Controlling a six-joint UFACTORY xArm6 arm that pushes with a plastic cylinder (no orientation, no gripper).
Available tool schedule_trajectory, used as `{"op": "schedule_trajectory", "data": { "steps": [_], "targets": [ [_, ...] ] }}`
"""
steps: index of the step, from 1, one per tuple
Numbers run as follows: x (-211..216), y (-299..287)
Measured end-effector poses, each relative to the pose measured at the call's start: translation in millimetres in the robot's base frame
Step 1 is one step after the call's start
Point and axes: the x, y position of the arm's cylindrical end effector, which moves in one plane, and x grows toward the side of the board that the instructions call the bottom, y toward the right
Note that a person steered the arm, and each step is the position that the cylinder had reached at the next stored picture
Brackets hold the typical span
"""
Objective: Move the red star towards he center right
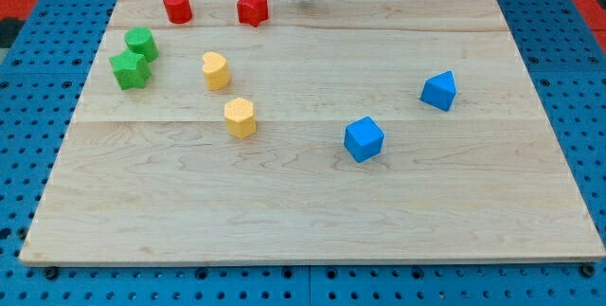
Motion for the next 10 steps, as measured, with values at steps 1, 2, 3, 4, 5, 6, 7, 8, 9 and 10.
{"op": "schedule_trajectory", "data": {
  "steps": [1,2,3,4,5,6,7,8,9,10],
  "targets": [
    [0.7,-10.8],
    [0.0,-59.2],
    [-1.2,-79.4],
    [-0.4,-87.0],
    [-1.8,-88.1],
    [3.3,-83.5],
    [17.3,-34.5],
    [22.0,0.2],
    [3.1,3.4],
    [0.0,3.5]
  ]
}}
